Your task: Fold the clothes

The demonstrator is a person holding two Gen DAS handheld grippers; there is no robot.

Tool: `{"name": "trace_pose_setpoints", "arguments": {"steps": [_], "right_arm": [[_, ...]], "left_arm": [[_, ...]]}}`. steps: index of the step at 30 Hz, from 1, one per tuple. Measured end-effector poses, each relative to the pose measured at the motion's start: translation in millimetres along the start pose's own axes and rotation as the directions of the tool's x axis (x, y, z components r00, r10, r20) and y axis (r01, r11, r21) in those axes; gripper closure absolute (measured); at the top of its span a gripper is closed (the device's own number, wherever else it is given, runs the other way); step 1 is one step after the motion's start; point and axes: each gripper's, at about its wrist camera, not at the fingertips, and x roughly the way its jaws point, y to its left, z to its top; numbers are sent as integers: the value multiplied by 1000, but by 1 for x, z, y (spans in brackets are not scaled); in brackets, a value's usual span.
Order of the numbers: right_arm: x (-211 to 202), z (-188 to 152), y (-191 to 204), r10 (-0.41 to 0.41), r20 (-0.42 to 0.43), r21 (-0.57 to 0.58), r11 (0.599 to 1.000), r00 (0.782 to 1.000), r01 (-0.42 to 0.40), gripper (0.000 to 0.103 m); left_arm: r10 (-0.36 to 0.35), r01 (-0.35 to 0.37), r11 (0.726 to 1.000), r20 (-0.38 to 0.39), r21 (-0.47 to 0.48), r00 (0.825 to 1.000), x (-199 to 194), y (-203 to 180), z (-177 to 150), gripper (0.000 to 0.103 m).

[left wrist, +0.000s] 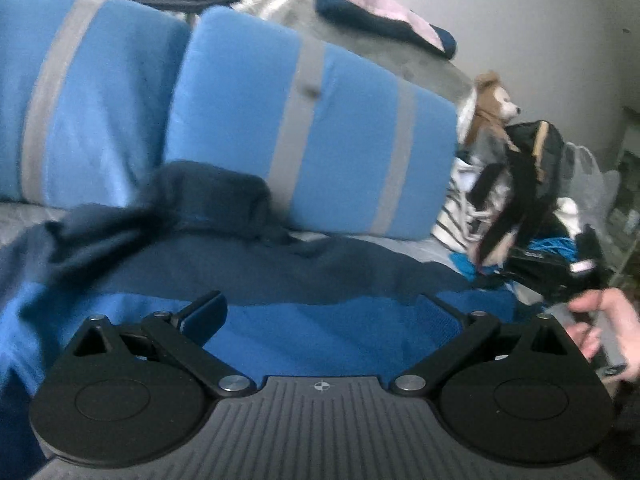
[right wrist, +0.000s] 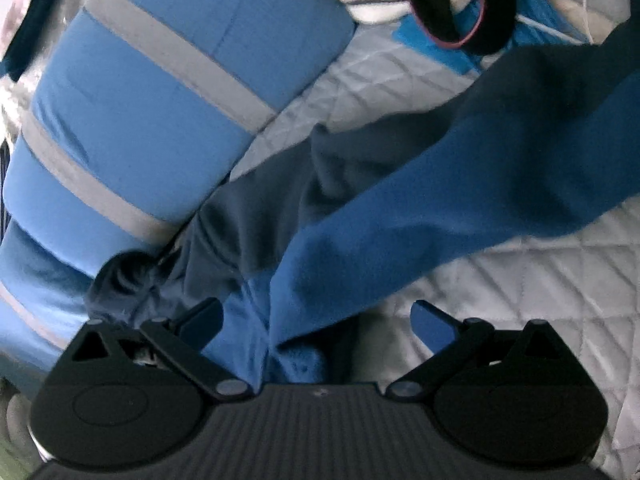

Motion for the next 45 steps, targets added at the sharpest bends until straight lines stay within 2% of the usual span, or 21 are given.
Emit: {"name": "trace_pose_setpoints", "arguments": {"steps": [2, 6, 10, 13, 19, 20, 21, 22, 23, 26, 30, 34, 38, 45], "right_arm": [[-3, 3, -5, -26, 37, 10, 1000, 999, 26, 0], [-6, 8, -24, -6, 66, 78, 997, 998, 1, 0], [-6, 9, -32, 18, 48, 78, 997, 999, -22, 1], [0, 3, -32, 73, -13, 63, 995, 997, -72, 6], [17, -32, 2, 93, -128, -152, 982, 987, -112, 27], [23, -38, 6, 82, -141, -183, 977, 987, -107, 38], [28, -42, 8, 68, -146, -200, 975, 987, -97, 56], [33, -46, 10, 56, -146, -211, 974, 988, -87, 68], [35, -51, 13, 48, -140, -229, 970, 989, -79, 88], [35, -66, 25, 39, -105, -307, 949, 994, -70, 88], [25, -90, 51, 37, -38, -466, 883, 999, -51, 89], [25, -109, 77, -1, 50, -632, 774, 999, 32, 89], [29, -124, 94, -27, 118, -737, 668, 993, 106, 89], [29, -136, 105, -73, 156, -797, 579, 985, 169, 88]], "left_arm": [[-25, 25, 1000, -22, 1, 999, 3, -5, -3, 0], [-63, 63, 998, -63, 5, 996, 9, -13, -9, 0], [-83, 82, 997, -118, -10, 990, 16, -20, -14, 0], [-99, 98, 995, -151, -15, 984, 22, -27, -17, 0], [-106, 106, 994, -174, -8, 979, 28, -35, -18, 0], [-107, 107, 994, -175, -9, 979, 29, -36, -18, 0], [-108, 108, 994, -178, -10, 978, 30, -36, -19, 0], [-106, 106, 994, -181, -9, 978, 31, -36, -19, 0], [-102, 102, 995, -184, -9, 978, 32, -36, -19, 0], [-84, 83, 996, -194, -14, 977, 35, -34, -18, 0], [-73, 66, 997, -202, -43, 977, 38, -29, -18, 0], [-63, 54, 997, -209, -47, 976, 41, -27, -19, 0], [-49, 41, 998, -212, -45, 976, 45, -26, -19, 0], [-22, 12, 999, -203, -50, 979, 49, -20, -17, 0]]}}
